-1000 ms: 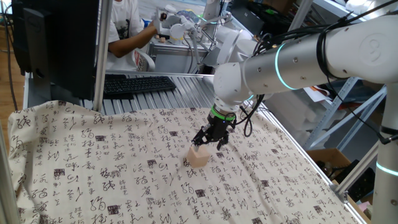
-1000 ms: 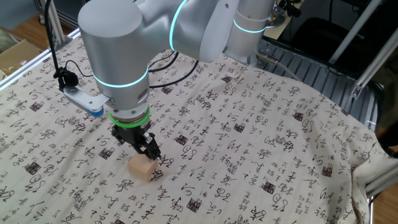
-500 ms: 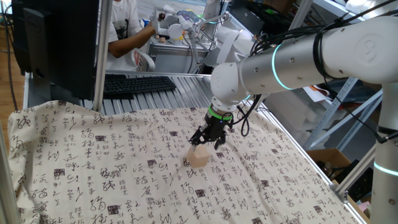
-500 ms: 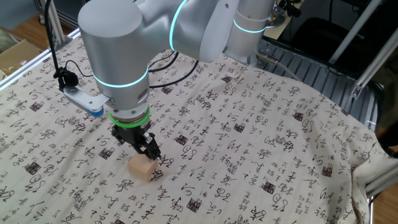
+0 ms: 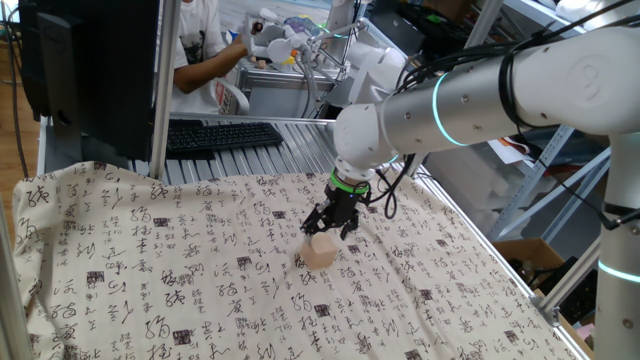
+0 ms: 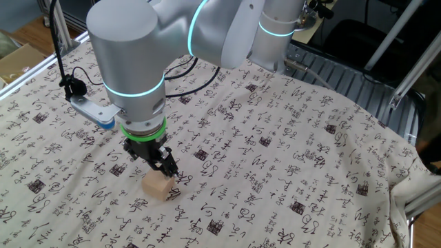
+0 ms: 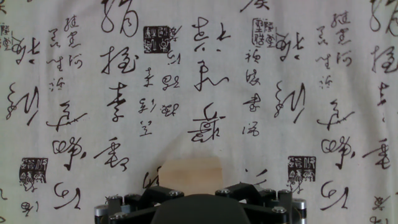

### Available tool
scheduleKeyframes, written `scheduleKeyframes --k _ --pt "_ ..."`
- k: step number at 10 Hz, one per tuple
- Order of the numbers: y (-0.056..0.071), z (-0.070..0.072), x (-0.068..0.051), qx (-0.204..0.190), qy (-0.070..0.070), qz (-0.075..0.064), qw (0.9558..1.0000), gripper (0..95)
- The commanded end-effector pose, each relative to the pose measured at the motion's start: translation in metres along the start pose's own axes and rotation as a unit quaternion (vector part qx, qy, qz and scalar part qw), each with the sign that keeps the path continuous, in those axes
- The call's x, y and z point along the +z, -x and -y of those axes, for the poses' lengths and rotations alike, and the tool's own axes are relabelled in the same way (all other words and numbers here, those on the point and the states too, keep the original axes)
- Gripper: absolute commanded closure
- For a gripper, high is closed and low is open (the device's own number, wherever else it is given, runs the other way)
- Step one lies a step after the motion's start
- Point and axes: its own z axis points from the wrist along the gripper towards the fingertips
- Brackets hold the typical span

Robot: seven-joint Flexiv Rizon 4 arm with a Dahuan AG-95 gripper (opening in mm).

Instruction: Pick up the small block on the left and move it to the right

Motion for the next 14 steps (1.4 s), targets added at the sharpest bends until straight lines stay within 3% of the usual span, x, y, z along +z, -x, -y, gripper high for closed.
scheduleKeyframes --k 1,3,11,12,13,14 --pt "0.0 -0.001 0.002 0.001 -0.004 -0.001 1.0 0.0" --pt "-0.001 -0.001 0.006 0.001 -0.009 -0.003 1.0 0.0" --pt "-0.005 0.001 0.021 0.01 -0.004 0.001 0.9999 0.0" --pt "-0.005 0.001 0.021 0.014 -0.002 0.0 0.9999 19.0" --pt "-0.005 0.001 0.021 0.016 0.0 0.001 0.9999 19.0" --pt "-0.005 0.001 0.021 0.015 0.0 0.002 0.9999 38.0"
